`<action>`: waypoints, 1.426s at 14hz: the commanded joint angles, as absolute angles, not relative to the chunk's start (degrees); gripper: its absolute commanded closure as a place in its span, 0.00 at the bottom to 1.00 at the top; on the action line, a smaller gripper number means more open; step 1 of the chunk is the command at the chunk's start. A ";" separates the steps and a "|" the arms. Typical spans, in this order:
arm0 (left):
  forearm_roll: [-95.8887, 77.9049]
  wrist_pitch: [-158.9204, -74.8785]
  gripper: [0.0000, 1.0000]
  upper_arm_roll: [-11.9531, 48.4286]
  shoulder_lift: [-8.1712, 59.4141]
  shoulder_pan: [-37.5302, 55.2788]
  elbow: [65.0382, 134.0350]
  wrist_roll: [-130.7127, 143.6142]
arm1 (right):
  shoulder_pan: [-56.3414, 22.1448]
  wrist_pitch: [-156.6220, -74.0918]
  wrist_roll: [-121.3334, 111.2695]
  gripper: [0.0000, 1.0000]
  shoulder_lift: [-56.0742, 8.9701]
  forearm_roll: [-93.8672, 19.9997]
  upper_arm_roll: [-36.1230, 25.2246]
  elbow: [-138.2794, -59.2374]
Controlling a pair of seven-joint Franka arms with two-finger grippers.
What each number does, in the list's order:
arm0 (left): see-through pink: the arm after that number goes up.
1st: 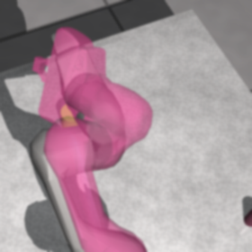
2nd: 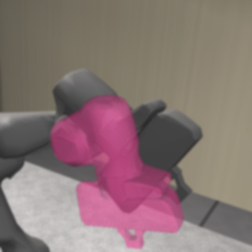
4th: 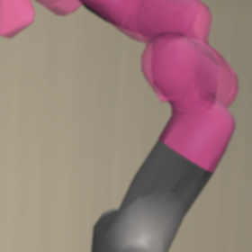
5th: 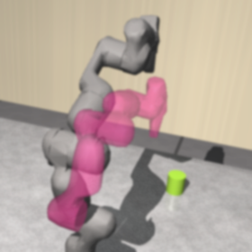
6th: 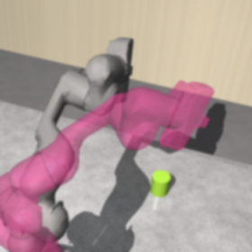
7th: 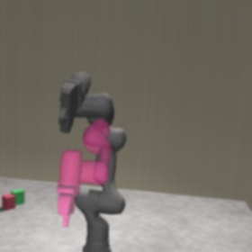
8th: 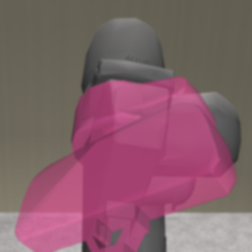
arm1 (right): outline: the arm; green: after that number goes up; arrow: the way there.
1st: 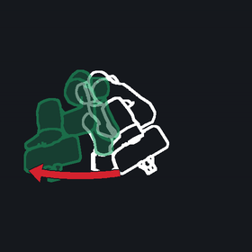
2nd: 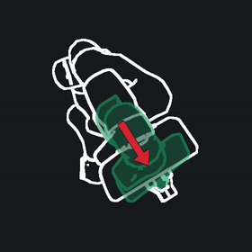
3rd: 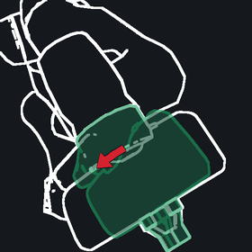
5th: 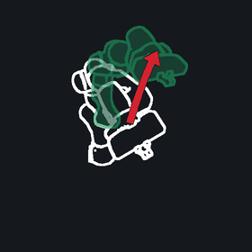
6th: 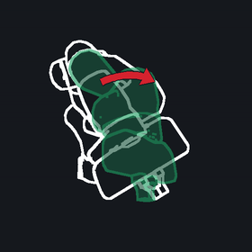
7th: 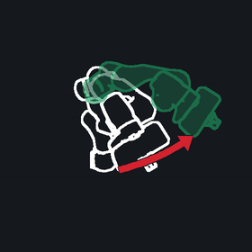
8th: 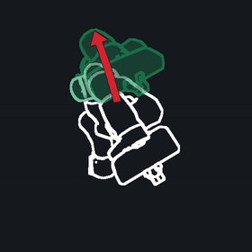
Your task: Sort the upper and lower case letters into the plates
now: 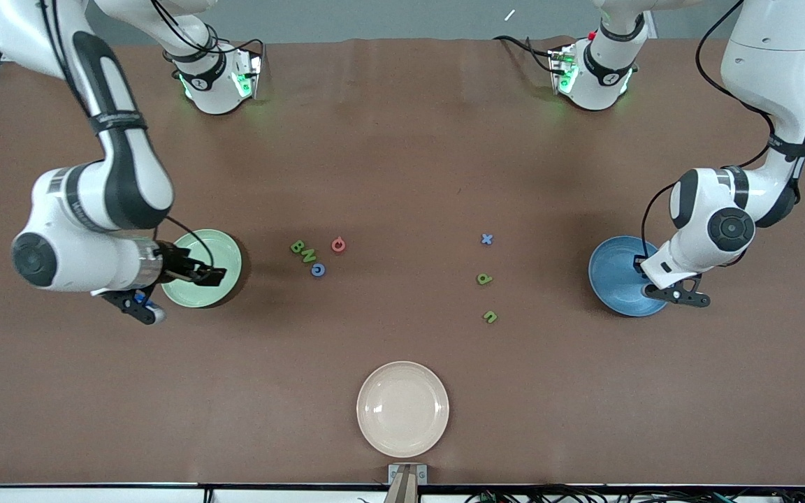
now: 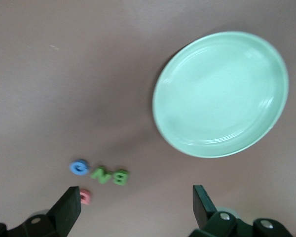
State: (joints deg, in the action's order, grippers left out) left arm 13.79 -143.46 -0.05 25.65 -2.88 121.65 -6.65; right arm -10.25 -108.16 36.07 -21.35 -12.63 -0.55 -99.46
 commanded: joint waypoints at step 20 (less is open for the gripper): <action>12.66 -130.69 0.00 15.21 44.02 10.72 87.98 69.67 | -30.94 -146.94 29.18 0.16 -33.04 -5.80 -1.23 -112.41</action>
State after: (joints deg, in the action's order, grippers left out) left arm 13.27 -131.26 15.34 41.15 9.58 91.59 65.53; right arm -31.69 -145.64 29.50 -31.86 -7.21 -1.82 -113.08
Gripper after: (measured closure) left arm 0.000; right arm 0.145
